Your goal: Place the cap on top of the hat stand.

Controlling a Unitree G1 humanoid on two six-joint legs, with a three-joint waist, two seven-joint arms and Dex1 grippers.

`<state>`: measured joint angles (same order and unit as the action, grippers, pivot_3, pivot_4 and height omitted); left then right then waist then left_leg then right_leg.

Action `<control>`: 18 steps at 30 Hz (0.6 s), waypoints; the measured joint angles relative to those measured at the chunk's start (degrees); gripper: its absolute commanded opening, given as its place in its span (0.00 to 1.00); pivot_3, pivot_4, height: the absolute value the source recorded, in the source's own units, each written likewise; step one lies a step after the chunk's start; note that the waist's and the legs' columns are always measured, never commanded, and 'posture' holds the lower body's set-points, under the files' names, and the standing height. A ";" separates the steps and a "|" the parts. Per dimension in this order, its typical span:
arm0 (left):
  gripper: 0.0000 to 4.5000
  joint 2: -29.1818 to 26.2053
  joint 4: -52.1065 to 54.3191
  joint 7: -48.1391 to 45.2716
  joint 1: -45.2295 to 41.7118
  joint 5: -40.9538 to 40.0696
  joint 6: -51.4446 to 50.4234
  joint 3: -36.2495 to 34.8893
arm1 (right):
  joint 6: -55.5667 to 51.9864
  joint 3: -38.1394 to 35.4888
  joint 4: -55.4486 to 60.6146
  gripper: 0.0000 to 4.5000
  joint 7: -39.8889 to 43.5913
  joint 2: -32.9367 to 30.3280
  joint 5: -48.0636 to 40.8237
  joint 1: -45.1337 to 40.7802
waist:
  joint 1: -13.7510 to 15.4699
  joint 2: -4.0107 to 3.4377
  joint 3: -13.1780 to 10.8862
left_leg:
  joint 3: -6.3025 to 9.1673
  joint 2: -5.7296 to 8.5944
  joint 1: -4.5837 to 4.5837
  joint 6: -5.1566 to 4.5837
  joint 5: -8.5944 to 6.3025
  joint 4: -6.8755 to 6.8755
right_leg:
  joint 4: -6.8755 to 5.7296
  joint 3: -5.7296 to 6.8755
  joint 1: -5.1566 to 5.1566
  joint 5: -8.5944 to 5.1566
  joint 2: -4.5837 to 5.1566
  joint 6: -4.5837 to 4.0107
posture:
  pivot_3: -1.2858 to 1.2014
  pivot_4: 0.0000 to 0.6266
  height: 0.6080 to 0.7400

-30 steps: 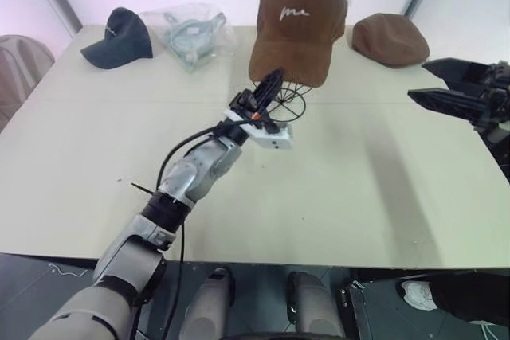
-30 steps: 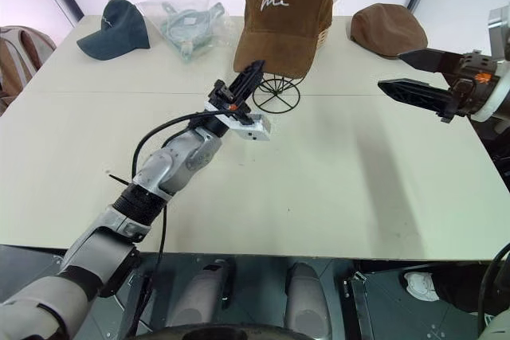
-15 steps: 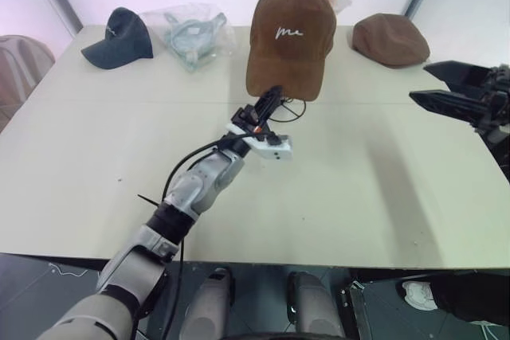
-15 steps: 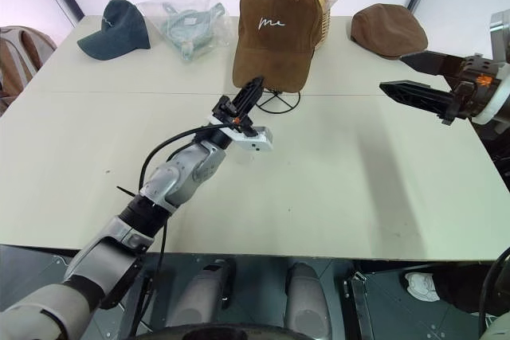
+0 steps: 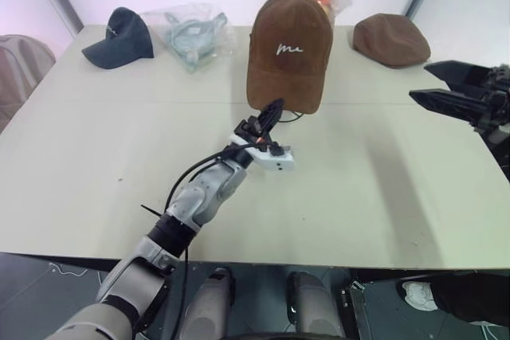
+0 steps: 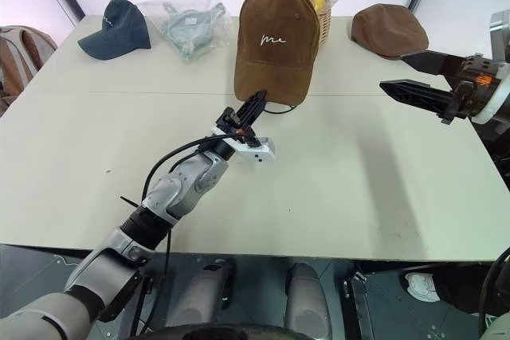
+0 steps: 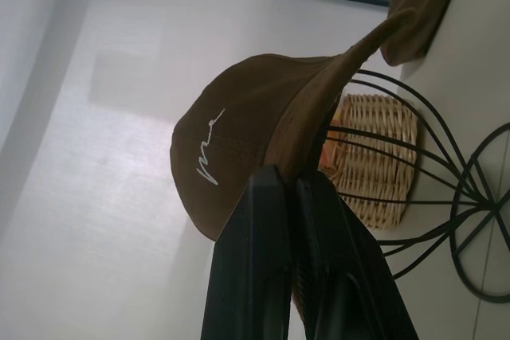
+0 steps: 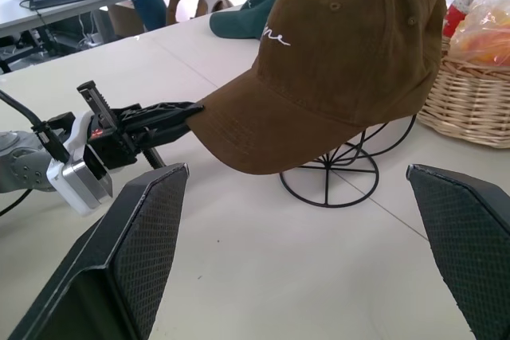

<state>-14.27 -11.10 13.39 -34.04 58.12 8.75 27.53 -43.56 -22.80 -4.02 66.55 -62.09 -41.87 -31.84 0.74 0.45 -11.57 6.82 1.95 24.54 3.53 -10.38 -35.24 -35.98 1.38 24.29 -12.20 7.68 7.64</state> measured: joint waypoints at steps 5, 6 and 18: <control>0.21 0.55 -0.38 0.00 -0.13 -0.69 0.19 0.04 | 0.00 0.00 0.37 1.00 -0.55 0.12 -0.08 0.00 | 0.00 0.00 0.00 | 0.00 0.00 0.00 0.00 0.00 0.00 | 0.00 0.00 0.00 0.00 0.00 0.00 | 0.52 0.24 1.00; 0.32 0.68 -0.53 0.00 -0.12 -0.87 0.24 0.08 | 0.00 0.00 0.42 1.00 -0.66 0.15 -0.10 0.00 | 0.00 0.00 0.00 | 0.00 0.00 0.00 0.00 0.00 0.00 | 0.00 0.00 0.00 0.00 0.00 -0.01 | 0.52 0.24 1.00; 0.98 0.40 -0.76 0.46 -0.12 -1.38 0.81 0.10 | -0.13 0.06 0.67 1.00 -1.85 0.60 -0.68 0.00 | -0.03 0.00 0.00 | 0.00 0.00 0.00 0.00 0.00 0.00 | 0.00 0.00 0.00 -0.05 0.00 -0.09 | 0.52 0.24 1.00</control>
<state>-13.87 -11.87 13.85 -34.16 56.74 9.56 27.63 -43.69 -22.74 -3.35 64.70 -61.49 -42.56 -31.84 0.71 0.45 -11.57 6.82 1.95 24.54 3.53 -10.38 -35.24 -35.98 1.38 24.29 -12.26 7.68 7.54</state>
